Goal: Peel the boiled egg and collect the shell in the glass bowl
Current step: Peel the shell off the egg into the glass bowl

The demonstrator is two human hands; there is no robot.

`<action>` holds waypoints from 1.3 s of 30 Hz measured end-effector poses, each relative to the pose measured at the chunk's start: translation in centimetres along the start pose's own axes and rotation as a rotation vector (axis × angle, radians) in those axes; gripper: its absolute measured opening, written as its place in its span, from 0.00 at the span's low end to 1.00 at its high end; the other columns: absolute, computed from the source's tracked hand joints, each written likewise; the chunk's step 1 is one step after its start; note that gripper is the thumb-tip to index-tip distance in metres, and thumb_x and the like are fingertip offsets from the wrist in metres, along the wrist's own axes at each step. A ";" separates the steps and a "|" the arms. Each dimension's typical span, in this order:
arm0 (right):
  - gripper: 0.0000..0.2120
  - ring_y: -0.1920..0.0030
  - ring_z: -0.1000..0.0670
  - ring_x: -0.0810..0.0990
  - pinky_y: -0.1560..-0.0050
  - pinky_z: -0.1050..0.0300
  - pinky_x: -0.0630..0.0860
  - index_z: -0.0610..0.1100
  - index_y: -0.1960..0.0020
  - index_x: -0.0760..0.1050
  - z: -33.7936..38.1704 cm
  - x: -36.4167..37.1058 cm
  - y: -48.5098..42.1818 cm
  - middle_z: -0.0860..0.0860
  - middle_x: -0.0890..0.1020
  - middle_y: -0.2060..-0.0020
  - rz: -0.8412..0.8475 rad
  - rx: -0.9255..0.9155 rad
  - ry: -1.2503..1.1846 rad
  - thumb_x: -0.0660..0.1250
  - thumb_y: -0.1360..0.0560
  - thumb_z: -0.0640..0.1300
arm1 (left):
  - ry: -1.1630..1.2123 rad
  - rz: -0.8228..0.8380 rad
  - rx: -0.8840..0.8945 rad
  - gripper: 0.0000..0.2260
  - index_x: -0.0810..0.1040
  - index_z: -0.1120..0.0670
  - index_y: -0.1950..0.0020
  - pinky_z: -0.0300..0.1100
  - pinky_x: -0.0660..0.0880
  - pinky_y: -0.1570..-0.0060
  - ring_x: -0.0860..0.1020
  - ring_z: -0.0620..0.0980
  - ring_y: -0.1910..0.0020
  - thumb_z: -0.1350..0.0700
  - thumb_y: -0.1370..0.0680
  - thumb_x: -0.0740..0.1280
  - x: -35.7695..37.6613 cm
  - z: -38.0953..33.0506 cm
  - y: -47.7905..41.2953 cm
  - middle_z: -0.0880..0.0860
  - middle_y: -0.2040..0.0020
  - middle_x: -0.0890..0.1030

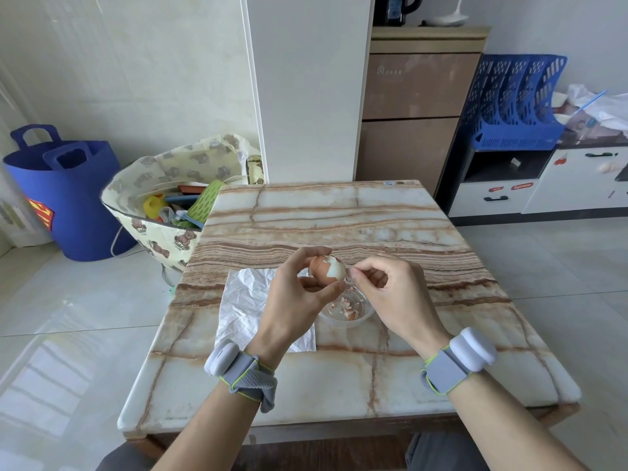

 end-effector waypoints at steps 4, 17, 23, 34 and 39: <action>0.07 0.70 0.57 0.76 0.66 0.67 0.70 0.48 0.61 0.84 -0.1 0.0 0.0 0.58 0.81 0.69 0.005 0.016 -0.006 0.78 0.27 0.39 | 0.010 0.004 -0.004 0.20 0.80 0.51 0.40 0.35 0.80 0.58 0.86 0.47 0.61 0.66 0.28 0.78 0.1 -0.1 0.0 0.50 0.46 0.85; 0.08 0.67 0.56 0.79 0.64 0.69 0.70 0.48 0.59 0.83 0.0 -0.2 0.3 0.61 0.82 0.65 0.021 0.000 0.011 0.73 0.23 0.38 | -0.009 0.019 0.011 0.22 0.81 0.51 0.38 0.35 0.80 0.56 0.85 0.46 0.62 0.68 0.28 0.78 0.1 -0.4 -0.1 0.51 0.47 0.83; 0.08 0.67 0.56 0.80 0.63 0.66 0.73 0.48 0.58 0.84 -0.3 -0.2 0.1 0.59 0.82 0.67 0.020 0.025 0.024 0.74 0.25 0.36 | -0.018 0.027 0.009 0.23 0.81 0.50 0.38 0.37 0.82 0.54 0.85 0.47 0.60 0.67 0.28 0.78 0.3 -0.4 -0.1 0.55 0.45 0.83; 0.15 0.61 0.58 0.81 0.60 0.71 0.73 0.48 0.54 0.84 -0.6 0.3 0.0 0.58 0.84 0.62 0.052 0.037 0.086 0.67 0.26 0.29 | 0.001 0.037 0.004 0.22 0.80 0.53 0.37 0.41 0.83 0.52 0.85 0.49 0.60 0.69 0.28 0.77 0.4 -0.3 -0.2 0.59 0.44 0.82; 0.17 0.59 0.56 0.83 0.58 0.64 0.77 0.49 0.54 0.83 -0.4 0.4 -0.1 0.57 0.85 0.61 0.060 0.046 0.092 0.64 0.26 0.28 | 0.008 0.030 0.002 0.23 0.80 0.53 0.37 0.38 0.82 0.55 0.85 0.48 0.60 0.70 0.28 0.77 0.3 -0.2 -0.3 0.57 0.45 0.82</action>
Point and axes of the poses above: each hand's wrist, its own y-axis away from the middle knuckle, its own x-axis out of the palm, z = x × y, the point moved 5 cm from there along -y, towards the middle knuckle
